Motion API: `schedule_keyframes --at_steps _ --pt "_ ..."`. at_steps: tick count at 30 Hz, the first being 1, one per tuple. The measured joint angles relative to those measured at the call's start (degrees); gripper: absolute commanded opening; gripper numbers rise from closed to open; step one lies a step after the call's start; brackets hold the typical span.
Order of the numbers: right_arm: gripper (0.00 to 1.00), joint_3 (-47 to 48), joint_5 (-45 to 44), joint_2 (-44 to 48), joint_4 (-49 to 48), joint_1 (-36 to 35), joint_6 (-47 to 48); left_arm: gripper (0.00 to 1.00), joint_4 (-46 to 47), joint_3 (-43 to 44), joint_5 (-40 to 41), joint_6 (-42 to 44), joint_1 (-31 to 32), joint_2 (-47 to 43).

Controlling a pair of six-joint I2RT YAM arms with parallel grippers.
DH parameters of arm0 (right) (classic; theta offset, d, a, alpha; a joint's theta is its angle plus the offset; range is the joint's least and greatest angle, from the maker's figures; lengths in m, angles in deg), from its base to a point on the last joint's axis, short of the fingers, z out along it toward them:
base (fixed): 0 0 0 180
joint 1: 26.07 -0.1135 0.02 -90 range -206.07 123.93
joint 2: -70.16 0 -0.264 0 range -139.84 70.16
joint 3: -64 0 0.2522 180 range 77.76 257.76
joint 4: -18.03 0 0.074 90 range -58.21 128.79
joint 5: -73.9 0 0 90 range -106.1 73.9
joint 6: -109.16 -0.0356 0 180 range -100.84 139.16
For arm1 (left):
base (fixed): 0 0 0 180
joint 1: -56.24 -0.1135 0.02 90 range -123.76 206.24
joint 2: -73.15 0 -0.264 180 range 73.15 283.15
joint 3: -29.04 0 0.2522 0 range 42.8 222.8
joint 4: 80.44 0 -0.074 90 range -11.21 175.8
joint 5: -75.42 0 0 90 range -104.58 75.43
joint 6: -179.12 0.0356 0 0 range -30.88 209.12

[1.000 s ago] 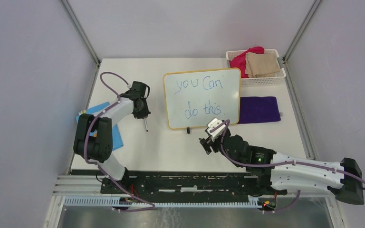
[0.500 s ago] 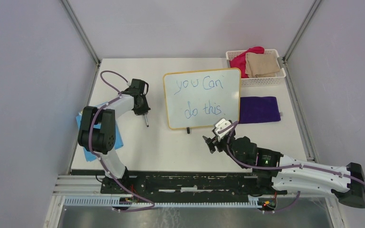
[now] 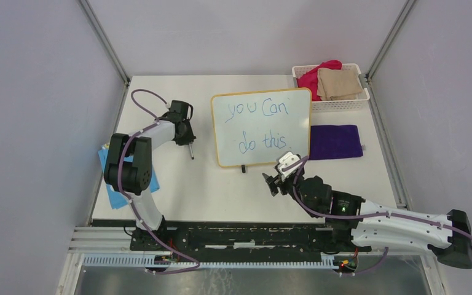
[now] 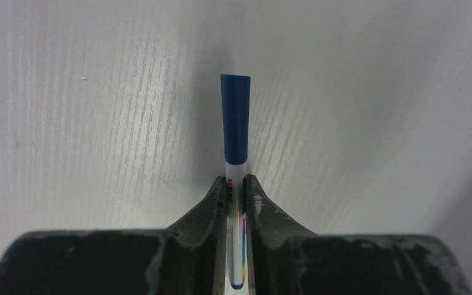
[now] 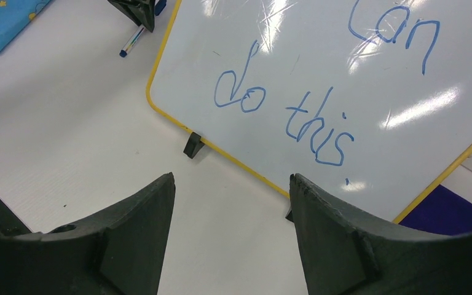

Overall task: Write a sentence on the whiteboard
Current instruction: Place the whiteboard marker at the center of the board.

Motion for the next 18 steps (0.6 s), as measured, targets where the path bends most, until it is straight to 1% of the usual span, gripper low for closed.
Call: schedule_keyframes --at_steps 5,18 --pt "0.73 0.61 -0.50 -0.94 -0.13 0.00 -0.11 0.25 0.98 0.39 0.13 0.24 0.00 0.59" --pt "0.73 1.62 -0.81 -1.14 0.00 0.00 -0.15 0.30 2.71 1.46 0.15 0.90 0.00 1.88"
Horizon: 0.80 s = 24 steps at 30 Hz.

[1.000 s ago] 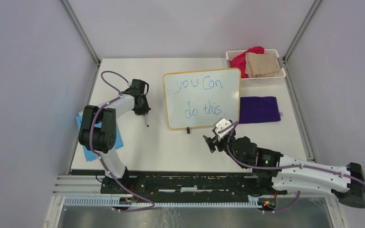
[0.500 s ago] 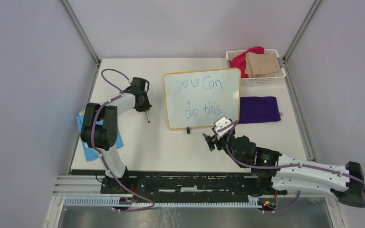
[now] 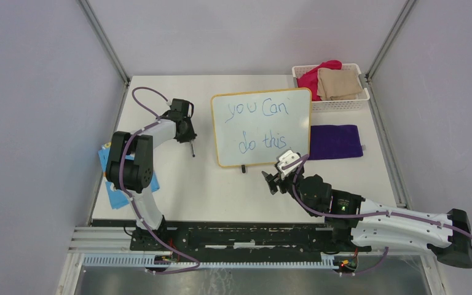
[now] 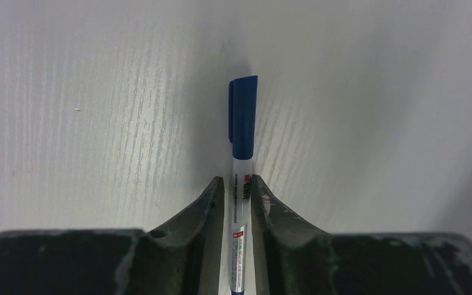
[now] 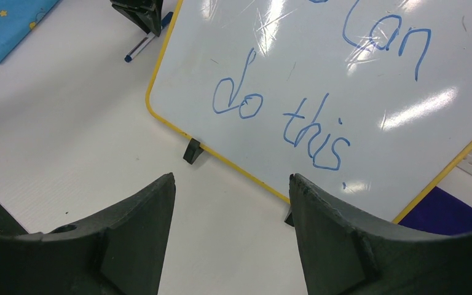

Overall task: Write a sentence on the whiteboard
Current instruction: Place the whiteboard marker at the center of the board, then reset both arms

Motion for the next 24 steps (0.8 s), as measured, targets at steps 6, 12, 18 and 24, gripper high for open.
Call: schedule_keyframes --at_steps 6,12,18,24 --pt "0.73 0.00 0.00 0.11 0.33 0.00 -0.02 0.34 0.20 0.00 -0.04 0.00 0.02 0.00" --pt "0.73 0.00 -0.04 0.13 0.33 0.00 -0.07 0.36 0.39 0.00 -0.07 0.00 0.07 -0.02" --pt "0.73 0.00 -0.26 0.15 0.35 0.00 -0.17 0.44 0.90 -0.37 -0.07 -0.02 0.13 -0.39" --pt "0.73 0.13 -0.39 0.13 0.39 0.00 -0.20 0.54 0.85 -1.53 0.04 -0.02 0.15 -1.55"
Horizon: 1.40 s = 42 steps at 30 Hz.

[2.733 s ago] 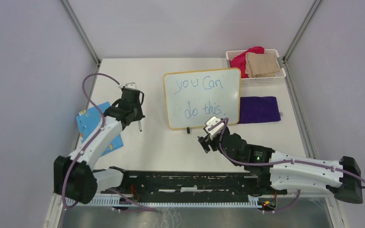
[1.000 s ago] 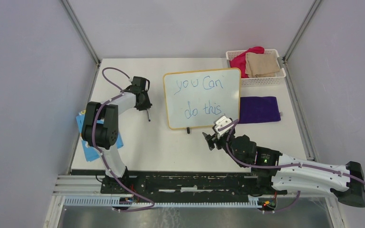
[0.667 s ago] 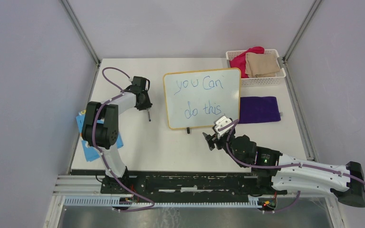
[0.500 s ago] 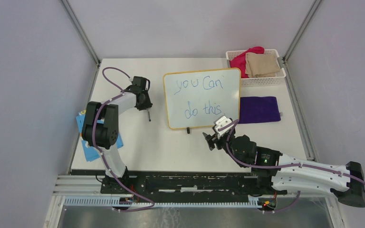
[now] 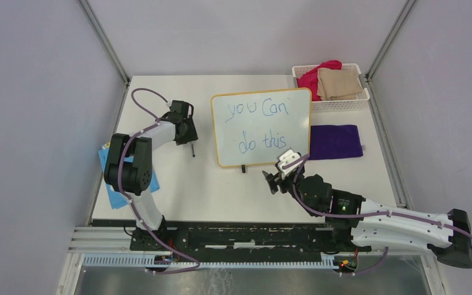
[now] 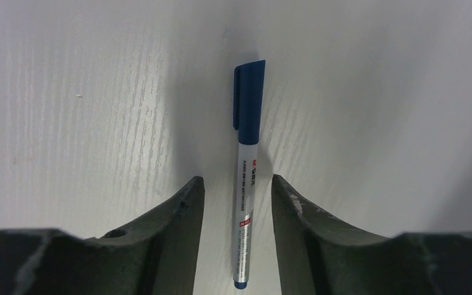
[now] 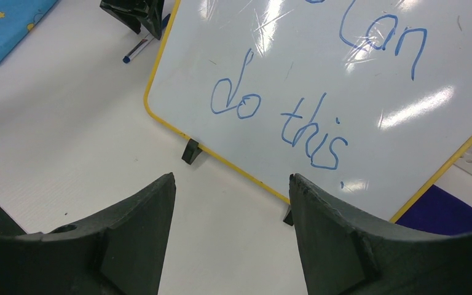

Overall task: Write a sentence on the whiteboard
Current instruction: Reset both arms

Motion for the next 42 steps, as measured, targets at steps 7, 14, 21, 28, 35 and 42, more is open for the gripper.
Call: schedule_keyframes --at_steps 7,14,21,28,35,42 --pt "0.73 1.07 0.00 0.02 1.68 0.00 -0.26 0.68 -2.56 -3.28 1.97 -0.02 0.52 -4.22" --pt "0.76 2.56 -0.57 0.02 2.05 0.00 0.26 0.73 -4.76 -7.30 8.09 -0.04 4.11 -21.90" --pt "0.85 2.64 -4.79 -1.40 -0.55 0.11 0.90 0.75 -3.30 -7.41 17.22 1.75 16.41 -39.54" --pt "0.86 4.72 -5.01 -6.47 -0.28 9.57 -4.11 0.98 0.44 -12.72 16.98 3.56 18.29 -51.82" --pt "0.93 3.02 0.79 -0.94 3.91 35.10 -17.46 1.00 1.62 -15.78 17.99 4.81 25.88 -54.51" --pt "0.98 -6.32 -4.11 7.26 3.96 38.58 -21.99 1.00 0.28 -14.64 17.66 5.35 28.85 -51.30"
